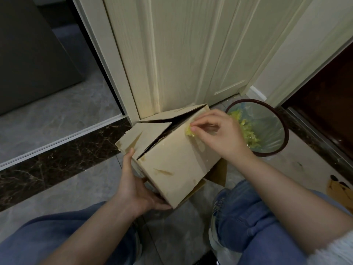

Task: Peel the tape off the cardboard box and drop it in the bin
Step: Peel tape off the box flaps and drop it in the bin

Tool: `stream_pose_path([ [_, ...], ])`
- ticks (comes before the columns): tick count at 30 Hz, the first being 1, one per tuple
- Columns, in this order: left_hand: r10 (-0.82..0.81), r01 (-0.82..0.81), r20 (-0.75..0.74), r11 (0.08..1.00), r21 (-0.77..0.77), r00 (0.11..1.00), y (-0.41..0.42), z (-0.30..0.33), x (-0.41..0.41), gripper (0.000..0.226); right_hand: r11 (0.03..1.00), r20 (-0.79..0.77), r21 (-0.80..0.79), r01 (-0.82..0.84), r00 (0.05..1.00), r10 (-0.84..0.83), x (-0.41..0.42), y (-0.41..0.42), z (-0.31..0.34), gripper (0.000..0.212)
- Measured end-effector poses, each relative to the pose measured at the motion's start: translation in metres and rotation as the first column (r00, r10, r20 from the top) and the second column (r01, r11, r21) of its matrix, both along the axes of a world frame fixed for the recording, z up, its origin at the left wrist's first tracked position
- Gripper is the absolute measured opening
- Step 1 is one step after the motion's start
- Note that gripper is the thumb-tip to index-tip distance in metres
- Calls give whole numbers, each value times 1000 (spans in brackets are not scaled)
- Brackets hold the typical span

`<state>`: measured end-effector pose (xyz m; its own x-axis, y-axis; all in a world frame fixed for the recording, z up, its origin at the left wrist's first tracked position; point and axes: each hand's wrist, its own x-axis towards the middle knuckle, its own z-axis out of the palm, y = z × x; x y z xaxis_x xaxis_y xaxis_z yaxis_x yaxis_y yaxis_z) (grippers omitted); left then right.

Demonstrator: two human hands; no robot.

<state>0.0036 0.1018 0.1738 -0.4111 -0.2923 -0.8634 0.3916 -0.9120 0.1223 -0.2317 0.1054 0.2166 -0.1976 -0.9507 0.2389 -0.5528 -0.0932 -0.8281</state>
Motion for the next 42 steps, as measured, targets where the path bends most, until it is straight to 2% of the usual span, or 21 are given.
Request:
stream_pose_path([
  [2,3,-3,-1,1000,2,1000,0,-1,0,106,999,50,41,28,998,-30,1,0,0,24],
  [5,2,-1,11,1000,-9,1000,1,0,-2,103,980,215,190,56,972,-97,-4,-3,4,56],
  [7,-2,2,33,1000,-9,999,1,-1,-3,101,963,236,262,69,963,-133,-9,-6,0,63],
  [10,0,0,73,1000,-6,997,1,0,-5,100,949,177,312,50,978,-110,-11,-6,-6,53],
  [14,5,-6,78,1000,10,997,2,0,-6,99,972,79,231,38,995,-57,-8,-4,-8,39],
  [17,16,-17,84,1000,12,996,2,0,-7,98,990,-236,117,74,971,-45,-6,0,-4,31],
  [19,21,-21,84,1000,9,996,2,0,-8,99,996,-316,57,67,948,-46,-6,0,-1,26],
  [23,15,-15,62,1000,0,998,1,-1,-8,101,1000,-218,14,19,976,-16,-5,1,-5,13],
  [26,16,-15,57,1000,-5,998,1,-3,-6,102,999,-248,-34,-9,969,1,-3,3,-7,10],
  [29,14,-14,72,1000,1,997,1,-2,-5,100,1000,-219,-30,8,976,-14,-2,5,-6,28],
  [32,7,-7,73,1000,-5,997,2,-1,-5,97,1000,-290,-25,-4,957,-4,0,5,-10,44],
  [37,16,-17,77,1000,11,997,2,-2,-6,99,1000,-317,-7,16,948,-18,0,5,-9,28],
  [39,27,-29,58,999,20,998,2,-2,-5,103,999,-242,21,28,970,-22,1,5,-6,25],
  [42,29,-29,11,1000,8,1000,1,-3,-4,108,982,-7,175,74,997,-74,-4,1,-6,31],
])
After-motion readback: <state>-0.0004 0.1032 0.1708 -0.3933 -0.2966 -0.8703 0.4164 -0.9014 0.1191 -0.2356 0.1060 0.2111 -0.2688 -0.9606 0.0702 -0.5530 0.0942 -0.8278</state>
